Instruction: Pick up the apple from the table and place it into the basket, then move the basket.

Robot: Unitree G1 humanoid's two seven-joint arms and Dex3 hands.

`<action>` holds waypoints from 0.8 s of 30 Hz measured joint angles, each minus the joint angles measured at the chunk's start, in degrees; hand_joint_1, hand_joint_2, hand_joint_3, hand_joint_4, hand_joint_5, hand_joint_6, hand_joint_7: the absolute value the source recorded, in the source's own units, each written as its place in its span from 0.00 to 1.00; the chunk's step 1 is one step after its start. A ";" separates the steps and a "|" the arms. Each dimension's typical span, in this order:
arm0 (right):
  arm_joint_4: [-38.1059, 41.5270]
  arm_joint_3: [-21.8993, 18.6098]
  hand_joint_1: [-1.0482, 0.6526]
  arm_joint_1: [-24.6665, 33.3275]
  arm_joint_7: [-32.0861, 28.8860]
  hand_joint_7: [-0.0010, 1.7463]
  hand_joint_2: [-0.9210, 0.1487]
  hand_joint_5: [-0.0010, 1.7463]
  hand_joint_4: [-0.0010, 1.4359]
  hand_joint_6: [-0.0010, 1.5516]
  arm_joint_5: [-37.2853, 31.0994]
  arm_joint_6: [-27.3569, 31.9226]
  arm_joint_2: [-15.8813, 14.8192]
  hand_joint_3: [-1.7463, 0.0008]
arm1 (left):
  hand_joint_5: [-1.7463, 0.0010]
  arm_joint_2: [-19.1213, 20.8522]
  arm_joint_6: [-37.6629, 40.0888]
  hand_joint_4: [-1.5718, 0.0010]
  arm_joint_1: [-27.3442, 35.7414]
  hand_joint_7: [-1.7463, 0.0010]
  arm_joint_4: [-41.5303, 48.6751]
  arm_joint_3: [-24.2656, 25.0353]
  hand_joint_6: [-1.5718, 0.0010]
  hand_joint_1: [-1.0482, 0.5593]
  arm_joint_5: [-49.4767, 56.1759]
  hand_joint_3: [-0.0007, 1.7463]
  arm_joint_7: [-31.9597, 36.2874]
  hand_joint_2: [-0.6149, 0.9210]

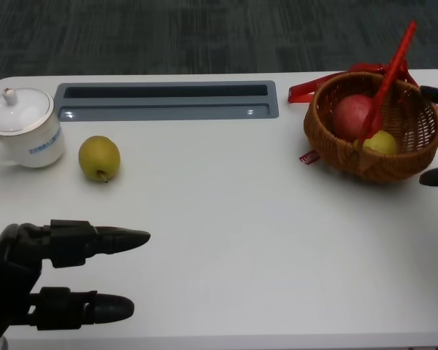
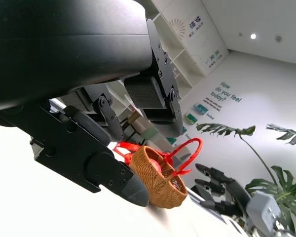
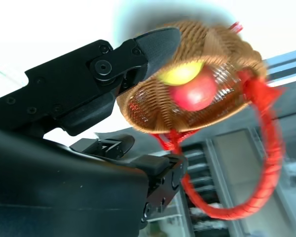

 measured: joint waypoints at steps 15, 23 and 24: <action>-28.04 -7.79 0.22 25.35 3.83 0.01 0.16 0.01 0.33 0.27 11.83 -17.76 1.71 1.00 | 0.99 -0.03 0.46 0.32 -2.97 1.00 2.59 -0.58 0.38 0.34 -0.70 0.00 -0.84 0.84; -42.77 -6.83 0.21 33.21 10.73 0.01 0.15 0.01 0.35 0.29 17.81 -14.07 8.48 0.99 | 1.00 -0.77 1.00 0.32 -3.73 1.00 3.43 -0.93 0.37 0.33 -1.04 0.00 -1.00 0.84; -43.25 -6.57 0.21 33.43 11.50 0.00 0.14 0.00 0.35 0.29 18.12 -13.66 9.28 0.99 | 1.00 -0.86 1.06 0.32 -3.76 1.00 3.47 -0.96 0.38 0.33 -1.07 0.00 -1.07 0.84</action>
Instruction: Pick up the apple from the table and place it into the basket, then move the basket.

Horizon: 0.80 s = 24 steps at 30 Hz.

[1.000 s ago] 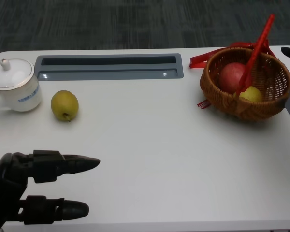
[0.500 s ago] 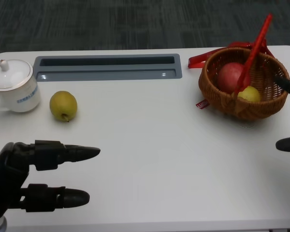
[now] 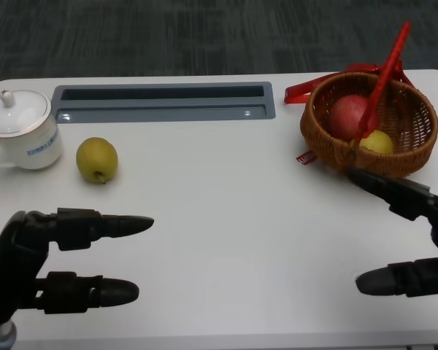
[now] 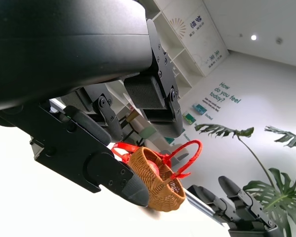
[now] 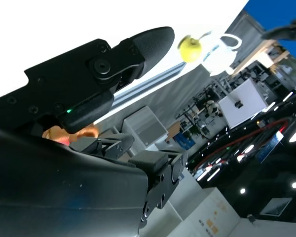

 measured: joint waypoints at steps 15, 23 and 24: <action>8.78 3.97 0.30 -5.01 7.51 0.02 0.10 0.02 0.44 0.39 2.45 -3.25 11.96 1.00 | 1.00 -0.10 0.74 0.32 -0.28 1.00 -0.04 -0.68 0.39 0.33 -1.19 0.00 -1.26 0.84; 14.88 3.98 0.32 -8.43 9.41 0.02 0.12 0.01 0.48 0.44 2.48 -5.59 15.45 1.00 | 1.00 -0.27 1.14 0.32 -0.28 1.00 -0.09 -1.24 0.39 0.32 -1.72 0.00 -1.86 0.84; 15.32 3.98 0.32 -8.76 9.86 0.02 0.12 0.01 0.48 0.45 2.65 -5.70 15.67 1.00 | 0.99 -0.34 1.19 0.32 -0.28 1.00 -0.13 -1.34 0.39 0.33 -1.83 0.00 -1.92 0.84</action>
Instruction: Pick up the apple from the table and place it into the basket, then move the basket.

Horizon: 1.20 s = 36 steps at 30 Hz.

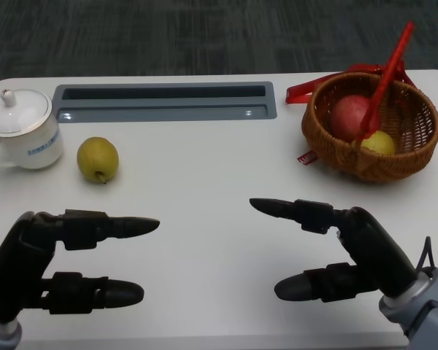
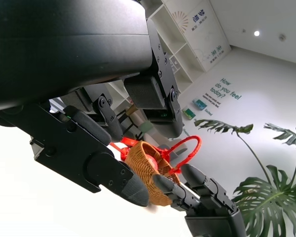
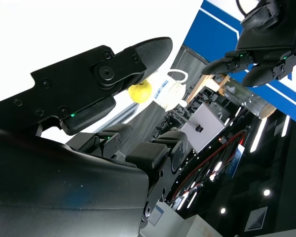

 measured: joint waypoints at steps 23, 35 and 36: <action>2.33 -0.63 0.38 -2.37 6.11 0.01 0.07 0.01 0.55 0.55 4.58 -3.04 1.45 1.00 | 0.99 -1.19 1.00 0.31 0.00 1.00 -1.03 -0.38 0.38 0.32 -0.96 0.00 -0.07 0.84; 2.05 -0.88 0.38 -2.34 6.00 0.00 0.07 0.00 0.56 0.54 4.02 -3.27 1.64 1.00 | 0.99 -1.23 1.35 0.31 0.00 1.00 -1.58 -0.33 0.37 0.32 -0.96 0.00 -0.08 0.84; 1.99 -0.88 0.38 -2.33 6.00 0.00 0.07 0.00 0.56 0.54 4.02 -3.27 1.64 1.00 | 0.99 -1.23 1.35 0.31 0.00 1.00 -1.58 -0.33 0.37 0.32 -0.96 0.00 -0.08 0.84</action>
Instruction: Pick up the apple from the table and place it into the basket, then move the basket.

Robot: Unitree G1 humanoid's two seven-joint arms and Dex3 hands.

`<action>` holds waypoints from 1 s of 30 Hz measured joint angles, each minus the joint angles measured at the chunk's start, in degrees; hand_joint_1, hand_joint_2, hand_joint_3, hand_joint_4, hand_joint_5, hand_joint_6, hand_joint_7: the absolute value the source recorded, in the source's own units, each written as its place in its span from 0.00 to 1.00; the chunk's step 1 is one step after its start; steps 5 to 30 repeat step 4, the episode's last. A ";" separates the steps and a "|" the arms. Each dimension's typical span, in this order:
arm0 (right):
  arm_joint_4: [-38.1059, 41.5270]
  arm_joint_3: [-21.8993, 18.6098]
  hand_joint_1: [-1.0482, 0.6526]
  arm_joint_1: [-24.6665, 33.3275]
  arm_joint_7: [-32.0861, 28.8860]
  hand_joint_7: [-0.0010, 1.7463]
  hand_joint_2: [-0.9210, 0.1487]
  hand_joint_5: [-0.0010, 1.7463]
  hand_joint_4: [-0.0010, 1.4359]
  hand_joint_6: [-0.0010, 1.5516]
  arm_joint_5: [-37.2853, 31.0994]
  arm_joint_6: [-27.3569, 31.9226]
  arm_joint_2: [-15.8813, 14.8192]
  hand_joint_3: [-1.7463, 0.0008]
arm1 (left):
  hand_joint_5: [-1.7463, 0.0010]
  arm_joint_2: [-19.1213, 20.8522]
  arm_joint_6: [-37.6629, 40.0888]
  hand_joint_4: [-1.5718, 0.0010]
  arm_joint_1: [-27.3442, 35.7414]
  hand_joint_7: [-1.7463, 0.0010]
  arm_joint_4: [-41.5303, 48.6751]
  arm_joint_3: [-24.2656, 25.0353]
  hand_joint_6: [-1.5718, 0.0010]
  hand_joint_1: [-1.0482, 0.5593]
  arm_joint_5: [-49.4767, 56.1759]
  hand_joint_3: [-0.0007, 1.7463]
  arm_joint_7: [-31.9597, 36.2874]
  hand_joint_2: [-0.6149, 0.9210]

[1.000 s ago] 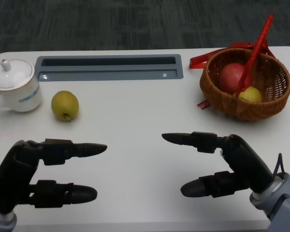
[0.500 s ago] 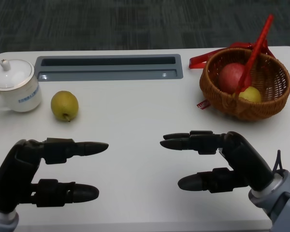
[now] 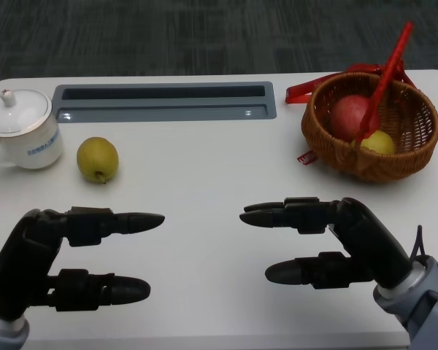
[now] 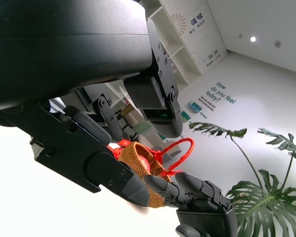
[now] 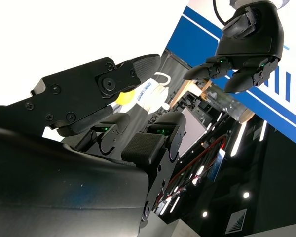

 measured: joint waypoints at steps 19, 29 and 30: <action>-0.11 0.00 0.38 0.10 0.00 0.00 0.08 0.00 0.56 0.53 0.00 0.00 0.00 1.00 | 0.99 -0.01 -0.03 0.30 -0.01 1.00 0.02 0.00 0.37 0.32 0.06 0.00 0.00 0.84; -0.11 0.00 0.38 0.10 0.00 0.00 0.08 0.00 0.56 0.53 0.00 0.00 0.00 1.00 | 0.99 -0.01 -0.03 0.30 -0.01 1.00 0.02 0.00 0.37 0.32 0.06 0.00 0.00 0.84; -0.11 0.00 0.38 0.10 0.00 0.00 0.08 0.00 0.56 0.53 0.00 0.00 0.00 1.00 | 0.99 -0.01 -0.03 0.30 -0.01 1.00 0.02 0.00 0.37 0.32 0.06 0.00 0.00 0.84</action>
